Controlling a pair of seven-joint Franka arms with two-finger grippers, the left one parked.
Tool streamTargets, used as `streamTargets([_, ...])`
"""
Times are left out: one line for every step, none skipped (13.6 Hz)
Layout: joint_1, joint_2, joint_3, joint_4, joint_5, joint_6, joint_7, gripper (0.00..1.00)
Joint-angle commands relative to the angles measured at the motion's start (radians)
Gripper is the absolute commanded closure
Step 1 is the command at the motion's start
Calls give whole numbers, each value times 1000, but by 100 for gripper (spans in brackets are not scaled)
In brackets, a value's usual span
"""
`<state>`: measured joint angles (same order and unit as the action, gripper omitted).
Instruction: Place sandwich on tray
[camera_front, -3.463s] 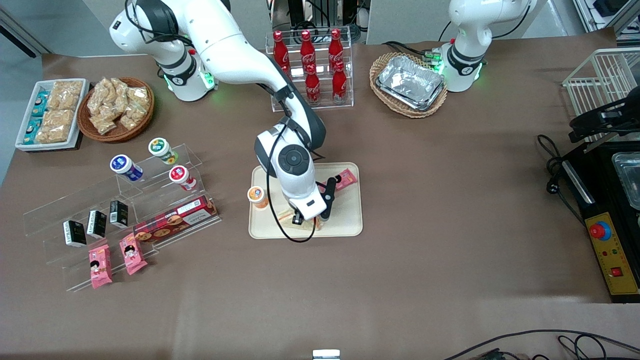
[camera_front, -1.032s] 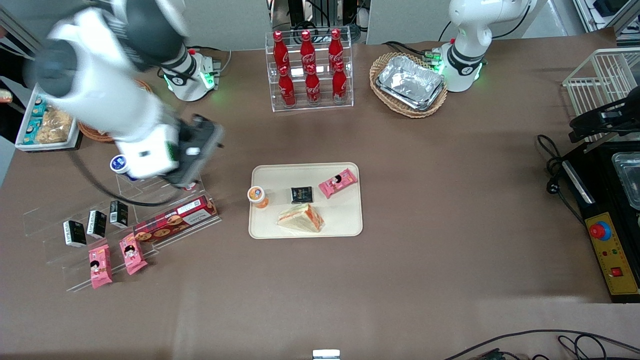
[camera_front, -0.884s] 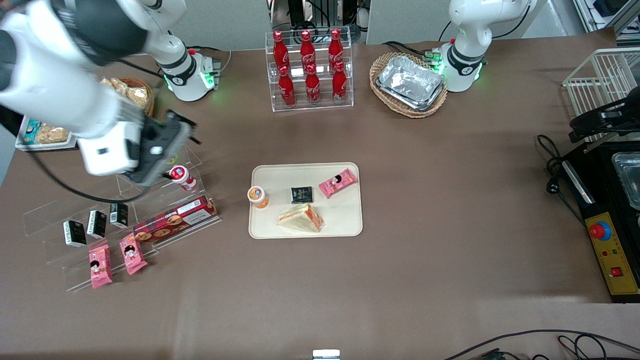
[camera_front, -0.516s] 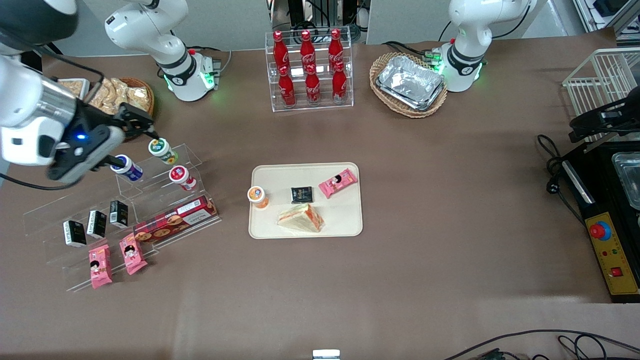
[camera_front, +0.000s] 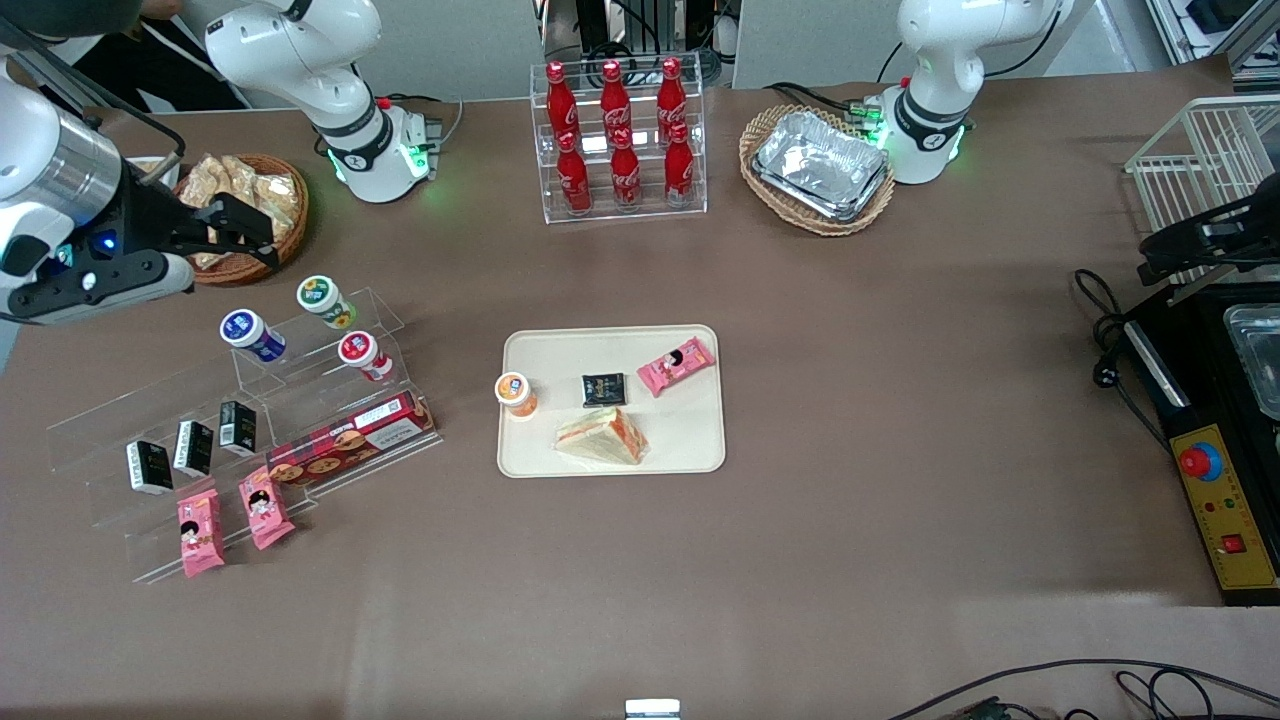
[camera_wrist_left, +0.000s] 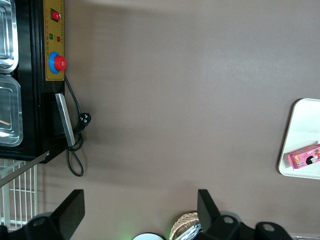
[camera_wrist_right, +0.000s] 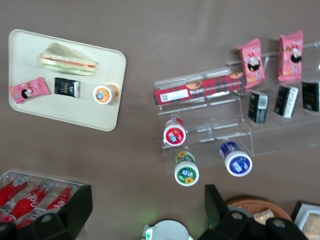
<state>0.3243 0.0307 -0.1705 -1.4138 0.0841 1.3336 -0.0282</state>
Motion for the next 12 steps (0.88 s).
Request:
streamTargets([-22,-44,13,-54,-81,-62,105,0])
streamTargets([-34,-45,11,-51,-96,-68,106,0])
streamTargets([-59,-43,11,-50,-99,-68,108,0])
streamTargets([-74,-40,9,-50,-101,-56,108,0])
streamTargets([-89,-32,8,-48,-98,-53,108,0])
streamTargets([-99,-25,5,-48,-93,-38,108,0])
streamTargets([-103,-18,2,-53,-93,-28,108,0])
streamTargets([-108,-15,0,-60,-90,-13,108,0])
streamTargets([-105,-15,-1,-77,-92,22,108,0])
streamTargets([-106,-18,-1,-111,-86,59,108,0])
streamTargets([-108,-28,-3,-158,-86,114,106,0])
streamTargets([-108,-37,-3,-189,-86,152,103,0])
